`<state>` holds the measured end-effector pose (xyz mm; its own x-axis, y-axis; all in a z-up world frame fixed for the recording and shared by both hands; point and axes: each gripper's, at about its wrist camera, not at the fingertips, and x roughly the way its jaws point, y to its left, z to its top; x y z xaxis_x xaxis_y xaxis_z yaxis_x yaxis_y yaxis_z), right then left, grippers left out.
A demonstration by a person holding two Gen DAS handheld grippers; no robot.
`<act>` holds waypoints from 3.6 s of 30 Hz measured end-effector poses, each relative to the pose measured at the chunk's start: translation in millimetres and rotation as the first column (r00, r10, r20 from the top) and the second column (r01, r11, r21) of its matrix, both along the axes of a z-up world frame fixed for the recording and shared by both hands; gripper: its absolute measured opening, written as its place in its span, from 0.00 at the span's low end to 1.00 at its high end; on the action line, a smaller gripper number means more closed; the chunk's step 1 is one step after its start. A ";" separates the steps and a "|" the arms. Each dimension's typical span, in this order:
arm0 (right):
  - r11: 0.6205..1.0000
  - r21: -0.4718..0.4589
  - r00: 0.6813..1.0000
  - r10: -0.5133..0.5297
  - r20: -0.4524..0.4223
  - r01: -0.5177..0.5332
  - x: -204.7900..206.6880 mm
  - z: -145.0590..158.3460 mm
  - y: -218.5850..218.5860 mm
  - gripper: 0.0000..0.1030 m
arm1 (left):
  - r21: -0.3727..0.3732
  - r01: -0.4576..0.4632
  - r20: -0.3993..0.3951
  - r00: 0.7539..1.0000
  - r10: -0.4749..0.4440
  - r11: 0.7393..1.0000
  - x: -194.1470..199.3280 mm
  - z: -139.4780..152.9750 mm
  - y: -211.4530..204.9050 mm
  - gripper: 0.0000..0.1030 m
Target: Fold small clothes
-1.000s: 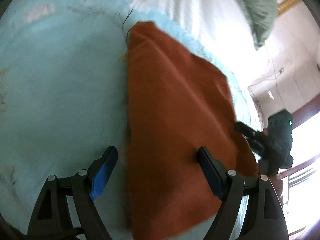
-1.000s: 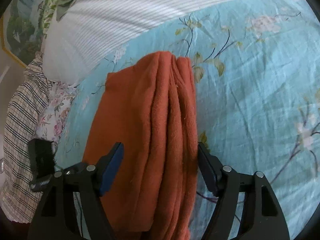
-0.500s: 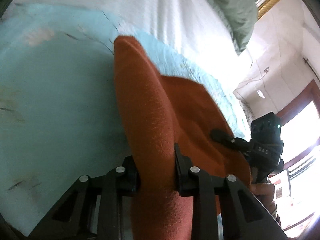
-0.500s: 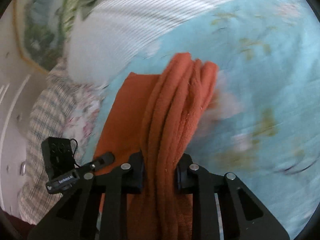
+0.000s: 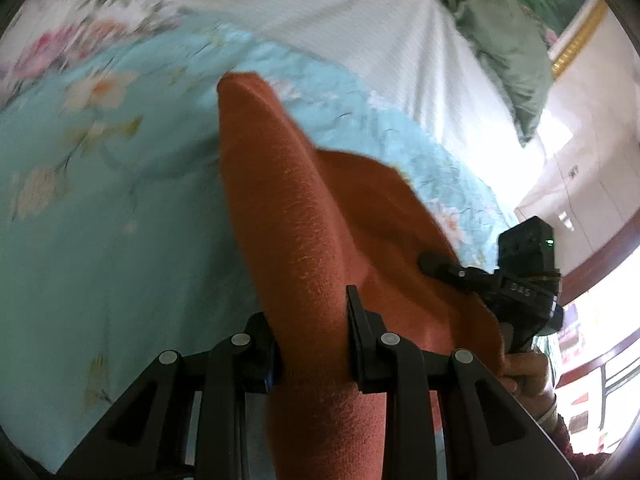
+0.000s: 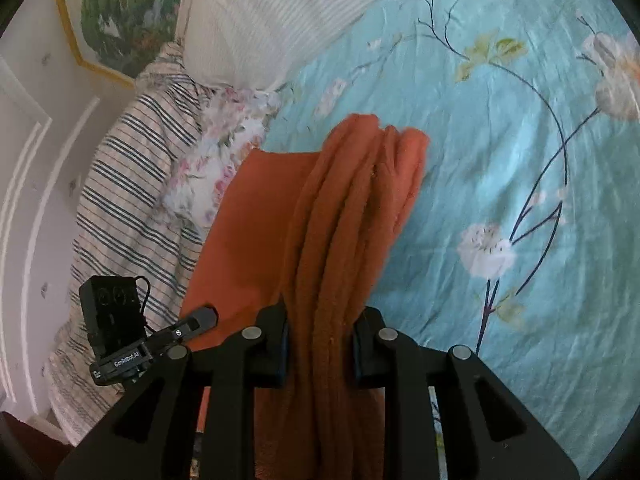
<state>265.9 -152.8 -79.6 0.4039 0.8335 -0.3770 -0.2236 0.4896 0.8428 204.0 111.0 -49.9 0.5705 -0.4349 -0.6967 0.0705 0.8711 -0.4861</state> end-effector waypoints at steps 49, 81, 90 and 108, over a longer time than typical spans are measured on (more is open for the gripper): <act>0.949 -0.269 0.979 -0.126 0.159 0.165 13.7 71.7 -1.7 0.21 | 0.111 -0.006 0.043 0.999 0.002 0.994 16.4 14.4 -3.4 0.32; 0.942 -0.270 0.980 -0.195 0.041 0.199 -87.0 0.7 -13.8 0.02 | 0.154 0.037 0.019 0.999 -0.040 0.987 -84.8 -17.3 -24.8 0.28; 0.939 -0.278 0.977 -0.175 0.124 0.203 -105.5 24.4 -2.0 0.04 | 0.165 -0.001 0.032 0.999 -0.004 0.986 -97.3 -19.0 -31.1 0.30; 0.925 -0.331 0.982 -0.171 0.082 0.188 -115.1 10.6 -6.2 0.09 | 0.203 -0.026 0.035 0.999 0.019 0.979 -115.2 -20.3 -28.7 0.42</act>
<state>150.8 -159.1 -69.0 0.5609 0.5734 -0.5972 -0.1438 0.7778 0.6118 88.8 82.3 -70.2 0.6027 -0.2726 -0.7499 0.0626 0.9531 -0.2962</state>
